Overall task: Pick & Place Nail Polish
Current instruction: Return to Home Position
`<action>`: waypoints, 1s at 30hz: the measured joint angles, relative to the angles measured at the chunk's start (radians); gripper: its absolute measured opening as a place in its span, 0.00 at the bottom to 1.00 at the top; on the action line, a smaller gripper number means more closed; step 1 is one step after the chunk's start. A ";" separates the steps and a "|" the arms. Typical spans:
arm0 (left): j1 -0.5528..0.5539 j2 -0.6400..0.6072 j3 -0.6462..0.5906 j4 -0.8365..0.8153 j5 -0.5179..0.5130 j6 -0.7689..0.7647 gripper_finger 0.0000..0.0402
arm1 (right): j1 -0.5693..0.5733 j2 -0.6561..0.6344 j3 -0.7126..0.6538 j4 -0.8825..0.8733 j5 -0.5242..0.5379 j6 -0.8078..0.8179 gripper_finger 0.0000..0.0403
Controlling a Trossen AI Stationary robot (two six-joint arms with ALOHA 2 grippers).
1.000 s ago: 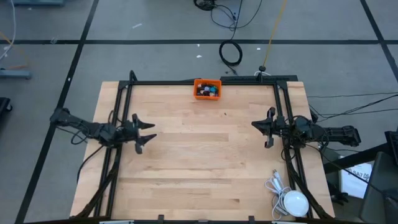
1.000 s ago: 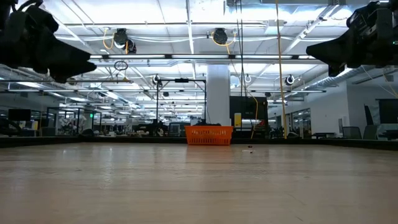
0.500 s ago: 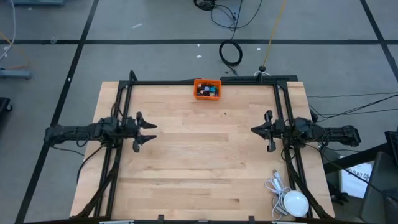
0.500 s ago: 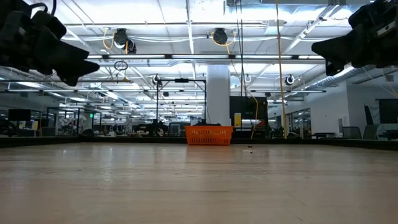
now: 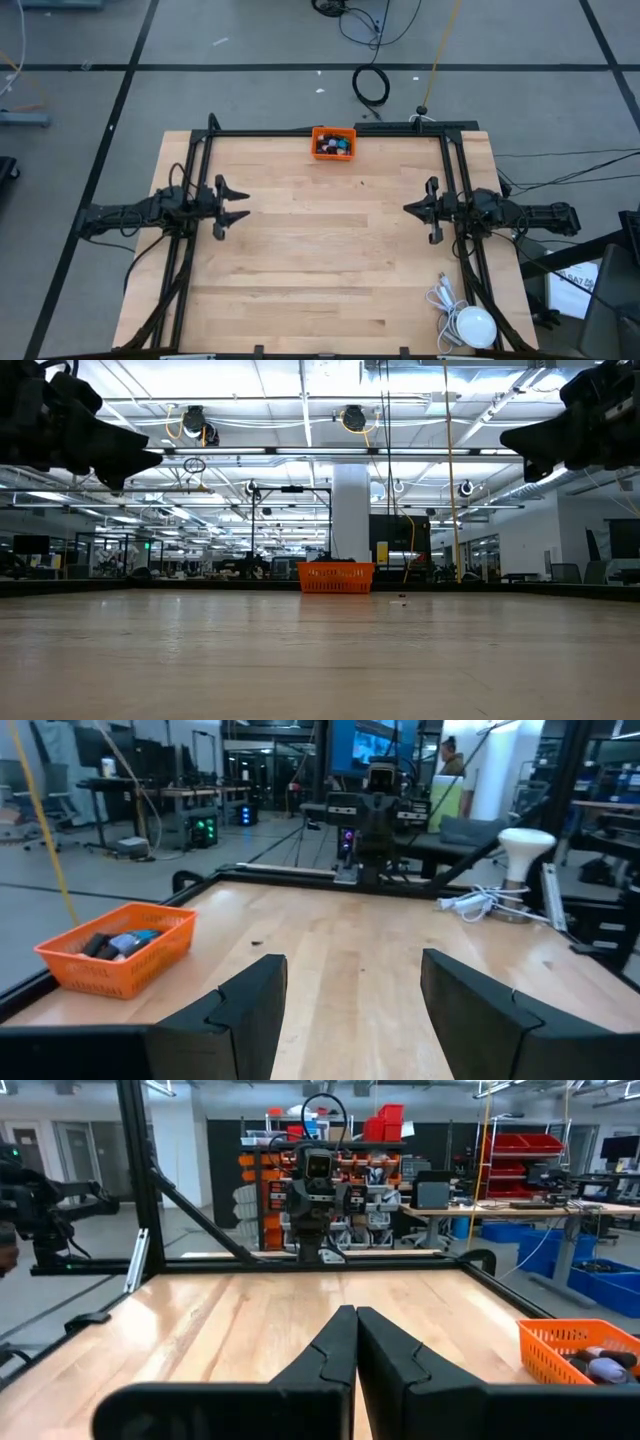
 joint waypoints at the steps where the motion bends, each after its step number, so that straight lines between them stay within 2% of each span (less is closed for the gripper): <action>1: 0.004 0.000 0.000 0.000 -0.004 0.000 0.57 | 0.000 0.000 0.000 0.002 0.000 0.009 0.00; 11: 0.011 0.000 -0.003 0.042 -0.014 0.019 0.57 | 0.003 0.002 0.000 0.002 -0.001 0.119 0.00; 30: 0.011 0.000 -0.003 0.053 -0.010 0.019 0.57 | 0.003 0.002 0.000 0.002 -0.001 0.105 0.00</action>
